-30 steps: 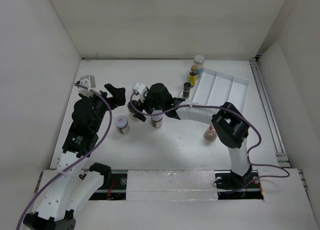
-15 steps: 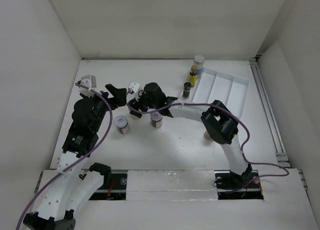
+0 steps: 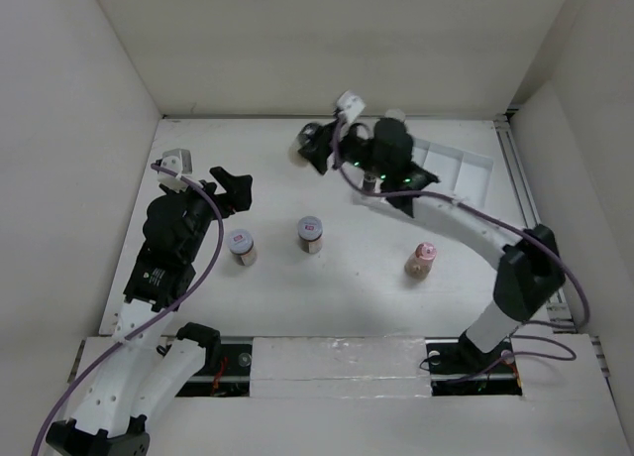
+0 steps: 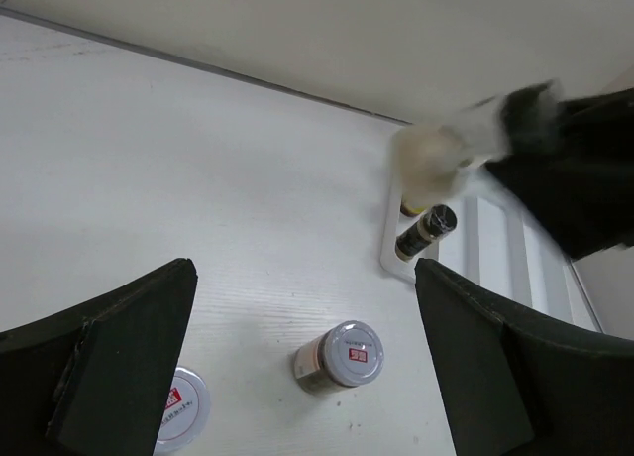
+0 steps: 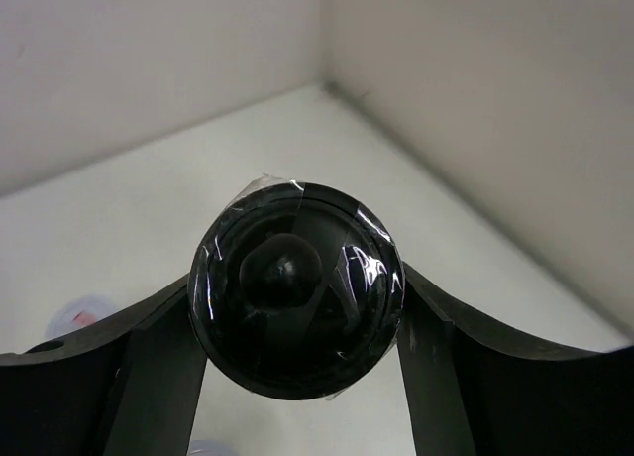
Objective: Organize the condiment bottles
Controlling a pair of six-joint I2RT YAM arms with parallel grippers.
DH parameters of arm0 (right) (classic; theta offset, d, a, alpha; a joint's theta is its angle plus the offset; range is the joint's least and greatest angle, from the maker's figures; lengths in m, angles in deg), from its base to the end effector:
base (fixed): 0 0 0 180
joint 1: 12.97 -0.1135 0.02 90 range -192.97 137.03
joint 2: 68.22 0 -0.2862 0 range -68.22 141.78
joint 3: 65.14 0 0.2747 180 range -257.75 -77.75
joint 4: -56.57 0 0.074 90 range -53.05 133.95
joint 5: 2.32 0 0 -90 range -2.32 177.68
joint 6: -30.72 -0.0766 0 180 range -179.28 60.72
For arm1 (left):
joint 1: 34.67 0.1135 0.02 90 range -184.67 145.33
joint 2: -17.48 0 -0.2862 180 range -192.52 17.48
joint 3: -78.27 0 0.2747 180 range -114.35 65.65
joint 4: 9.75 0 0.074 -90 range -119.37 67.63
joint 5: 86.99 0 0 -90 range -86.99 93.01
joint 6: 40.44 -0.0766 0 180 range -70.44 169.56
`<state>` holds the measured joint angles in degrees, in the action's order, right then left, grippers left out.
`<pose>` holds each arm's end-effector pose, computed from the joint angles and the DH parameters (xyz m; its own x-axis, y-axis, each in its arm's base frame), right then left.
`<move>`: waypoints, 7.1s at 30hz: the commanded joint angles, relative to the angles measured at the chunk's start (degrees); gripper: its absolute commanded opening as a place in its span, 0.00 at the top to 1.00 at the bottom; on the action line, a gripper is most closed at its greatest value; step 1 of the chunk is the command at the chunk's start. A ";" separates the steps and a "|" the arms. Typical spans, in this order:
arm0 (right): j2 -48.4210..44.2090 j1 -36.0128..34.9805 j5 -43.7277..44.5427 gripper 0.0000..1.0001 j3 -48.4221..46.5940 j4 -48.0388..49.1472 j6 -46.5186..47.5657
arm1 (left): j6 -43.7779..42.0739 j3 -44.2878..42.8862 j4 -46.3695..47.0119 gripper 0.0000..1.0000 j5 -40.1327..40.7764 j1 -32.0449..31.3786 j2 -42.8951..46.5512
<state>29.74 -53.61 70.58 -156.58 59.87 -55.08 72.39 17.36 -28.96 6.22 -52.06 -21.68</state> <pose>0.3492 0.3294 0.3575 0.0194 -0.0756 -0.9969 -0.8461 0.5300 -0.0567 0.1955 -0.0567 0.4027 -0.0561 -0.3884 -0.9198 0.2422 0.8884 -0.3899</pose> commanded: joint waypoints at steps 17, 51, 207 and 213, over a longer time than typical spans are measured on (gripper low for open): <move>1.08 34.57 14.47 0.53 7.38 3.86 -11.06 | -0.68 0.13 2.55 0.11 -2.06 0.34 -0.22; 8.24 34.06 17.89 0.10 -1.88 -1.86 -7.20 | -0.68 -0.40 2.55 0.11 -2.24 0.34 -0.83; 16.50 -15.10 -3.02 0.50 -3.54 13.77 -3.59 | 1.08 0.74 2.02 0.19 5.32 0.34 5.93; -2.89 -5.17 -1.18 0.50 12.54 20.11 -8.24 | 1.08 0.74 2.02 0.19 4.18 0.34 5.32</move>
<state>40.10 -65.28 67.34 -146.53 65.47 -59.56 74.05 17.82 -29.44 11.40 -51.91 -16.15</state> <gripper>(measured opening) 0.689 0.804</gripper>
